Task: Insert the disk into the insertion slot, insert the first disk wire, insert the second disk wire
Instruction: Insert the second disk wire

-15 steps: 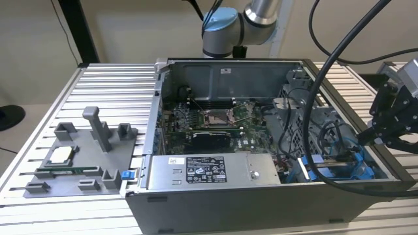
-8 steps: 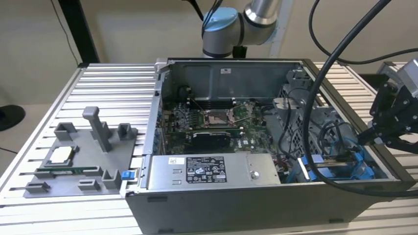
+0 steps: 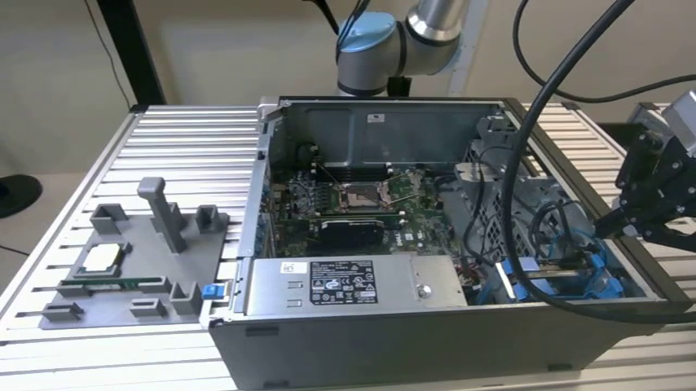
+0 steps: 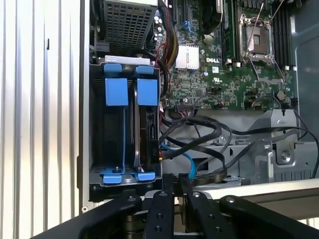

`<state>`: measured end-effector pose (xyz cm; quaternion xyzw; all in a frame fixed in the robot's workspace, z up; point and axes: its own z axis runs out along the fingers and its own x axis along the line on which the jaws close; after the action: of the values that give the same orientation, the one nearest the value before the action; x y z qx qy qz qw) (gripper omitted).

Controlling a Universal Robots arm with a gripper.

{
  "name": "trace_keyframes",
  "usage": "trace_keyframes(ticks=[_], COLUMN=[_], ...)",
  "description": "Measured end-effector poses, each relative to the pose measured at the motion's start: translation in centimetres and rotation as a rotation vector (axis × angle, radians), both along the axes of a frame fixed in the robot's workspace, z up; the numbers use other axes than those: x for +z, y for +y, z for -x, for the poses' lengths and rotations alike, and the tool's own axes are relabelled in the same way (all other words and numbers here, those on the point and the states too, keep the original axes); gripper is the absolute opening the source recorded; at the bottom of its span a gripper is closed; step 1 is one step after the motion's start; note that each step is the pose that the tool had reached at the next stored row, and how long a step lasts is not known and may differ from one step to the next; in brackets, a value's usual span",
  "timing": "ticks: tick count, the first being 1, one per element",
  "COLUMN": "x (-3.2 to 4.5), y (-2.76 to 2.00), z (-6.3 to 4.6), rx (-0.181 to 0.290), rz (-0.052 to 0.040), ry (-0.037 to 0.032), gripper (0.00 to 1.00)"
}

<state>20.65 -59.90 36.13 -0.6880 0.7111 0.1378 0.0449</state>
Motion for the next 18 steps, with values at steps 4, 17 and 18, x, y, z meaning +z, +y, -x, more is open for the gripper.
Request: trace_keyframes(ticks=[4,17,18], x=[0.56,1.49,1.49], y=[0.03,0.26,0.26], z=[1.0,4.1,4.3], rx=[0.0,0.0,0.0], rz=[0.0003,0.0002,0.0001], ry=[0.0,0.0,-0.0004], gripper=[0.0,0.0,0.0])
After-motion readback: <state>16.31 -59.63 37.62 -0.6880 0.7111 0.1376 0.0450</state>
